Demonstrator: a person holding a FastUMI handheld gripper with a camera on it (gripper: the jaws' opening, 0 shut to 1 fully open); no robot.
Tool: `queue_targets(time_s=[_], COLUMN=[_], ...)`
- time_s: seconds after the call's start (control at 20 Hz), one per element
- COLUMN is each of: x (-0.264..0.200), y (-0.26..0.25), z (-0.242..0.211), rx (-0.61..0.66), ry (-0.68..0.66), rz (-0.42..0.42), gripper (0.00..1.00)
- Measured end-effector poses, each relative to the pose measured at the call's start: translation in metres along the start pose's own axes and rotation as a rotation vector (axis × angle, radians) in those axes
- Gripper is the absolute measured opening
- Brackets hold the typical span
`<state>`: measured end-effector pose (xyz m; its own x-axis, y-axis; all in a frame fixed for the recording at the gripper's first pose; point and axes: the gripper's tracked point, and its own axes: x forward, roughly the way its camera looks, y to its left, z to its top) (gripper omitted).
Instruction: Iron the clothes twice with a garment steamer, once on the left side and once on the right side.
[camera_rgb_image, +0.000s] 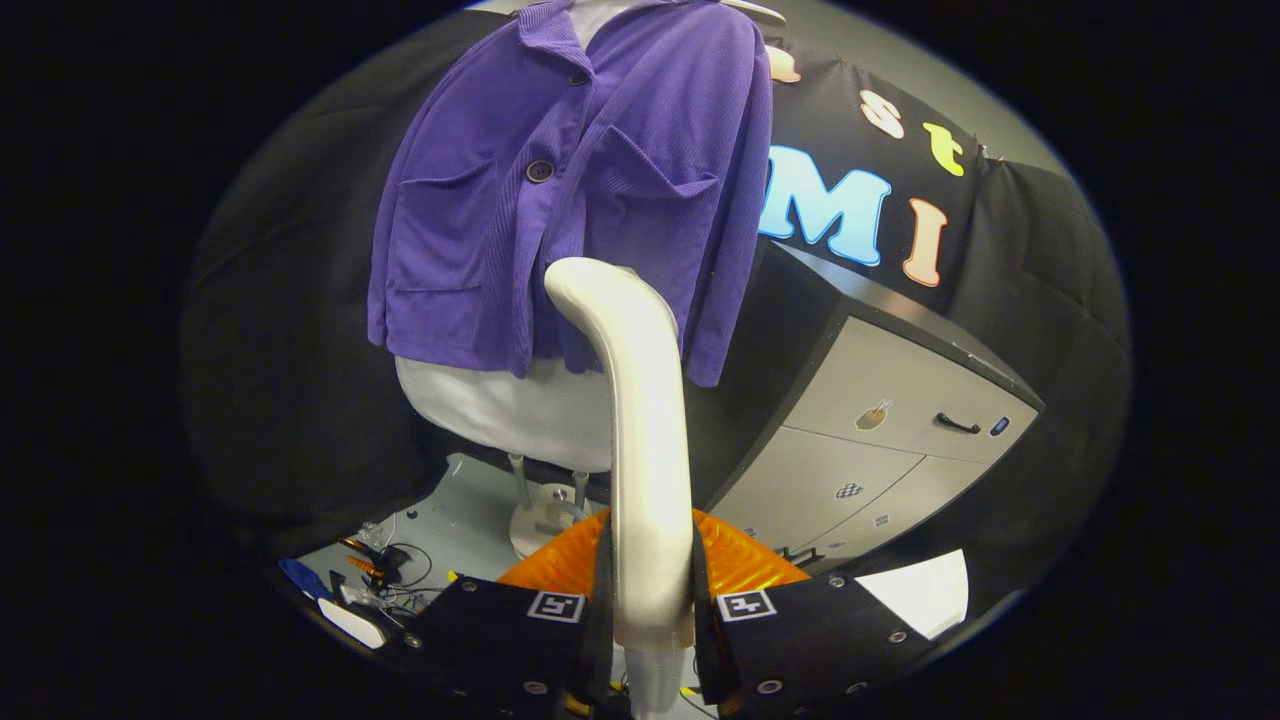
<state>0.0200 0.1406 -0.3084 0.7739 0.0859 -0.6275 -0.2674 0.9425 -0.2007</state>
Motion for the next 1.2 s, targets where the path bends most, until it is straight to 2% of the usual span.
queue_targets(time_s=[0.3, 0.6, 0.85, 1.2], x=[-0.005, -0.038, -0.072, -0.108], y=[0.006, 0.002, 0.005, -0.001], z=[-0.028, -0.027, -0.006, 0.053], rx=[0.014, 0.011, 0.006, 0.029], ry=[0.094, 0.103, 0.062, -0.035], rz=[0.053, 0.103, 0.154, 0.187], gripper=[0.34, 0.34, 0.34, 0.34])
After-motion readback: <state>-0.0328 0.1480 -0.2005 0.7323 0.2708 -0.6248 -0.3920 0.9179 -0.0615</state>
